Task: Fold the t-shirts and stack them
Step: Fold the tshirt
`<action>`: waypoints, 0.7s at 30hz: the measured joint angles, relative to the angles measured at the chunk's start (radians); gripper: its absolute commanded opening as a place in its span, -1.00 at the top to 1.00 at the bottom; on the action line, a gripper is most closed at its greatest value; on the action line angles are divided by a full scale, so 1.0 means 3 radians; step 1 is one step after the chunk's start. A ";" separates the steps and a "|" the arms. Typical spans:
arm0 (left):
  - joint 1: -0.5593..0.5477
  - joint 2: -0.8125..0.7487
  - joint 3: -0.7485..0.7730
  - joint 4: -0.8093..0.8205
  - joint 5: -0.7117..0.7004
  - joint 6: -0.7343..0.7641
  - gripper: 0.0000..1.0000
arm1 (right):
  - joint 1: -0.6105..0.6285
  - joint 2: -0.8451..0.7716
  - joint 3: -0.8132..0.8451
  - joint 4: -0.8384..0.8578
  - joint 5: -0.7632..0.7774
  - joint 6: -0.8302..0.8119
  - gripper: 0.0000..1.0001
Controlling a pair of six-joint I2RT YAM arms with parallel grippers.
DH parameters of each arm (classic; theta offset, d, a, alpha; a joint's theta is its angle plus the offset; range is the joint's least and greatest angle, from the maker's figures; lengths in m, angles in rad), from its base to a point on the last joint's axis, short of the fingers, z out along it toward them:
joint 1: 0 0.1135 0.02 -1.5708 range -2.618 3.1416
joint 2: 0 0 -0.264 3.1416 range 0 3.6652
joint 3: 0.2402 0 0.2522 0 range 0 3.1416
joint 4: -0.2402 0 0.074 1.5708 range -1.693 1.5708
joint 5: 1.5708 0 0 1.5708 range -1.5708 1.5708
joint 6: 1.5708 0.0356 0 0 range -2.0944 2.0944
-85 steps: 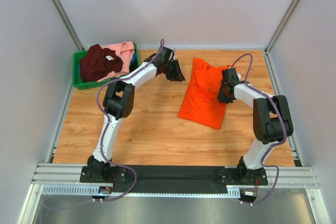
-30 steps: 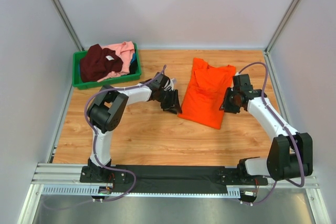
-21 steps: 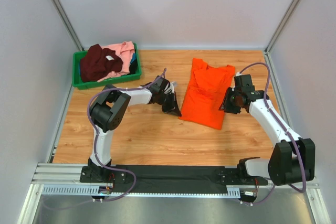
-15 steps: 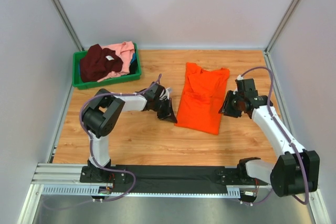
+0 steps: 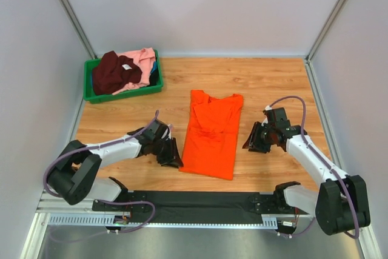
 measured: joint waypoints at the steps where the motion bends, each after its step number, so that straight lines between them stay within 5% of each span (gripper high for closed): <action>1: -0.0005 -0.0058 -0.0019 -0.0078 -0.0020 -0.0022 0.17 | 0.0022 0.0029 0.0000 0.0066 -0.0013 0.0006 0.29; 7: 0.0015 -0.0140 0.0343 -0.0482 -0.0219 0.0108 0.10 | 0.0051 0.0263 0.0005 0.0532 -0.0158 0.0010 0.38; 14: 0.0273 0.0619 0.1325 -0.0492 -0.0259 0.0561 0.16 | 0.0051 0.0795 0.0207 0.0839 -0.0238 -0.0032 0.39; 21: 0.0429 0.1233 0.1681 -0.0490 -0.0202 0.0724 0.18 | 0.0051 0.1231 0.0441 0.1006 -0.0249 -0.0134 0.39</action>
